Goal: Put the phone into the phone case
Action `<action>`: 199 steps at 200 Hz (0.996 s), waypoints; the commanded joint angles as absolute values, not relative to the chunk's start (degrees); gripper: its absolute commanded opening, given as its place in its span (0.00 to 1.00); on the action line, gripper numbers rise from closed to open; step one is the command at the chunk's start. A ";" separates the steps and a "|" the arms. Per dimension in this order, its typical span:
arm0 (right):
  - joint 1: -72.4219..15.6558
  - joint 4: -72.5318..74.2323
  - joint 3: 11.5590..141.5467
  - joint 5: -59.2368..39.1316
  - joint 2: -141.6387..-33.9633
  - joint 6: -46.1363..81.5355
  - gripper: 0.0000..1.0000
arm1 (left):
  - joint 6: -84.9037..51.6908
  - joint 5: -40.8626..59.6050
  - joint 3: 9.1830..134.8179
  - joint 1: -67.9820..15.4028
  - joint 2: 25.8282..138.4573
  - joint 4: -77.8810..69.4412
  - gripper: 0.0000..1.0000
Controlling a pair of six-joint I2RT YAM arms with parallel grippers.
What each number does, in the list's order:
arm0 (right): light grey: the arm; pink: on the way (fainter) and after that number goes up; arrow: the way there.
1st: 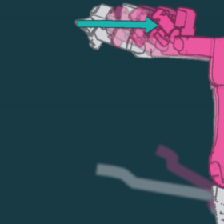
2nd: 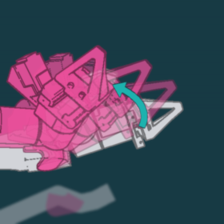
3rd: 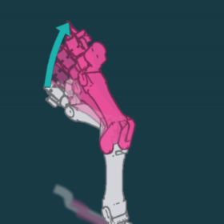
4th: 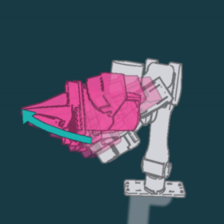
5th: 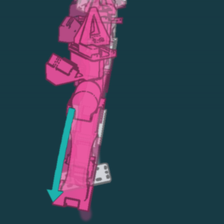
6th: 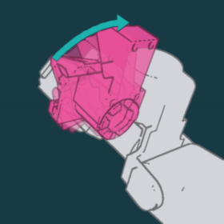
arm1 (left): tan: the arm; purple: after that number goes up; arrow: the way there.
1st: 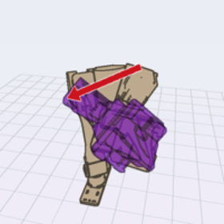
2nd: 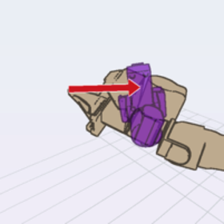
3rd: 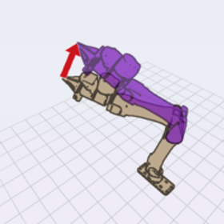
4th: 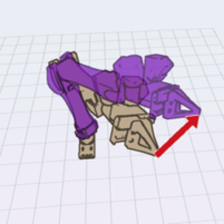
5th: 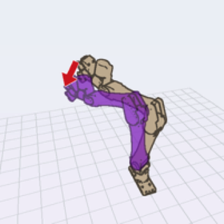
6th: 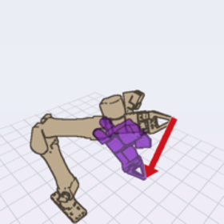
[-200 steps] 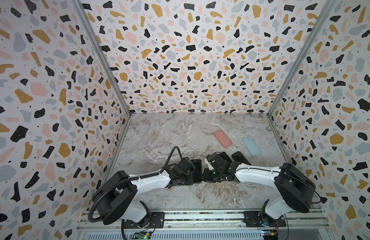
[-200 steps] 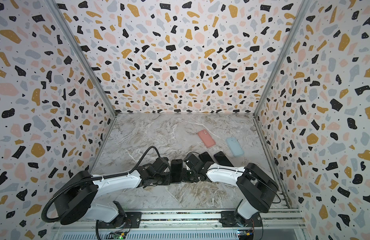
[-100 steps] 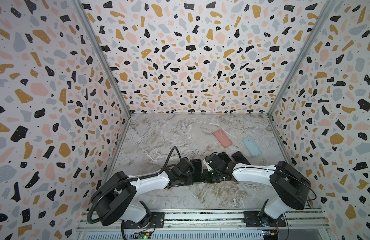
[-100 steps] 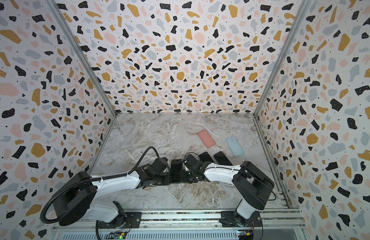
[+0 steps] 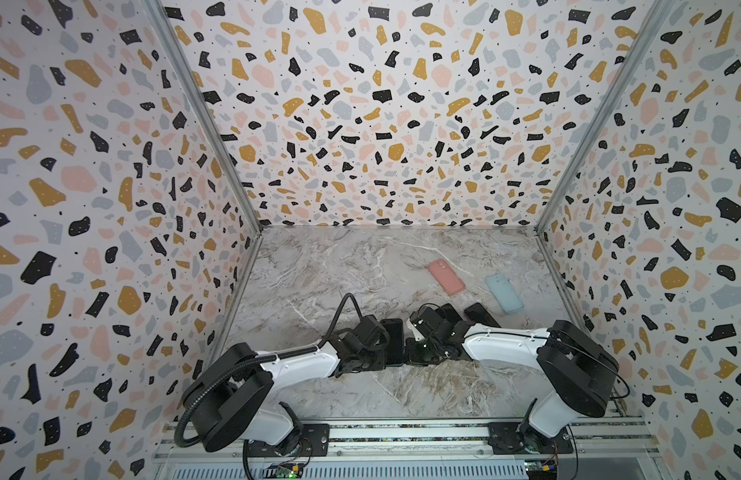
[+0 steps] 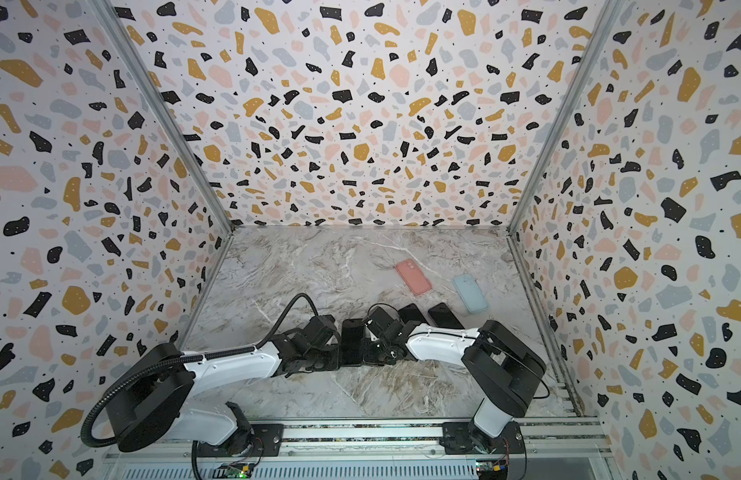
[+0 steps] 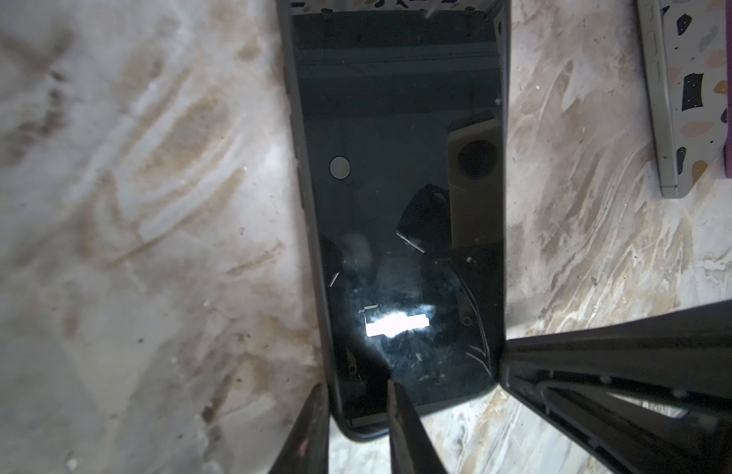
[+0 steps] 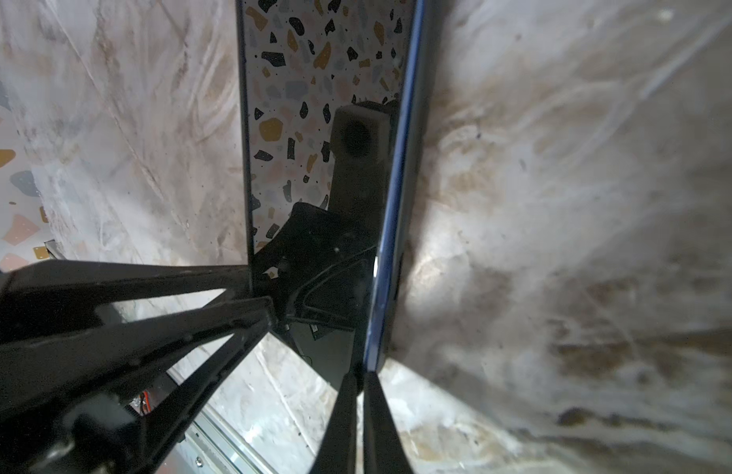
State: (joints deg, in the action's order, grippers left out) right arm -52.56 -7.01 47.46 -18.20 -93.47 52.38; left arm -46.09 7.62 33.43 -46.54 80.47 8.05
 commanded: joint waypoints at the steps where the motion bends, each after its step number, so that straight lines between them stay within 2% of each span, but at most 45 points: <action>1: -53.83 -4.75 49.39 -20.60 -95.62 51.61 0.06 | -46.81 11.08 32.30 -46.64 79.70 3.78 0.28; 72: -54.05 -2.46 49.72 -24.09 -99.22 51.93 0.06 | -48.73 14.29 30.26 -46.69 78.97 -1.30 0.37; 199: -53.78 0.45 49.39 -27.76 -103.40 52.52 0.05 | -50.28 16.79 28.74 -46.74 78.84 -5.57 0.32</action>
